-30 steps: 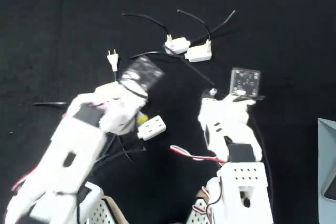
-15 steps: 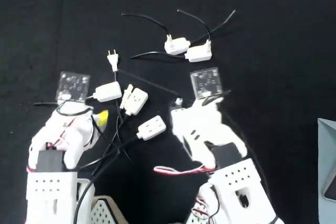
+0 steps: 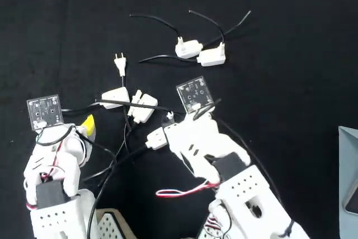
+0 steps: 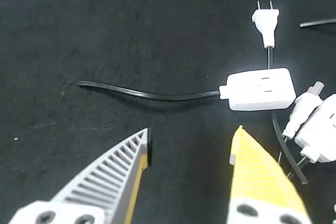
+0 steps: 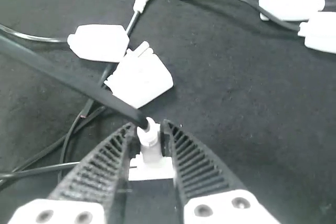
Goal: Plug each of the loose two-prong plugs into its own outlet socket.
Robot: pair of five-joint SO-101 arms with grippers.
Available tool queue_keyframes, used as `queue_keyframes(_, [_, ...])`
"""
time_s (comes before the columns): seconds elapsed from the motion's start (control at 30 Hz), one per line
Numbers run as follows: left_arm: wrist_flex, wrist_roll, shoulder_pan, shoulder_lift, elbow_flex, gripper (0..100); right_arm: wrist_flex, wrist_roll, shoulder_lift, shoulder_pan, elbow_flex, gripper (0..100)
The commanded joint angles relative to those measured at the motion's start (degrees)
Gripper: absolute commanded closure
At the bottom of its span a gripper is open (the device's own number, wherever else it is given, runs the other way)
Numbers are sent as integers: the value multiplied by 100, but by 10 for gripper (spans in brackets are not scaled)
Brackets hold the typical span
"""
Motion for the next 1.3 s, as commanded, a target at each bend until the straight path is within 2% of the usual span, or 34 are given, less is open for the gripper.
queue_keyframes(0.0, [273, 62, -101, -316, -84, 748, -255, 62, 690, -88, -541, 985])
queue_keyframes(0.23, [404, 62, -110, -624, -31, 748, -659, 70, 1877, -88, -866, 985])
queue_keyframes(0.57, [448, 35, -110, -659, -31, 748, -1468, 70, 1947, -62, 40, 986])
queue_keyframes(0.83, [440, 26, -110, -659, -31, 748, -1398, 26, 1912, 97, 40, 986])
queue_keyframes(1.27, [431, 18, -75, -659, -31, 748, -914, 26, -145, 149, 875, 985])
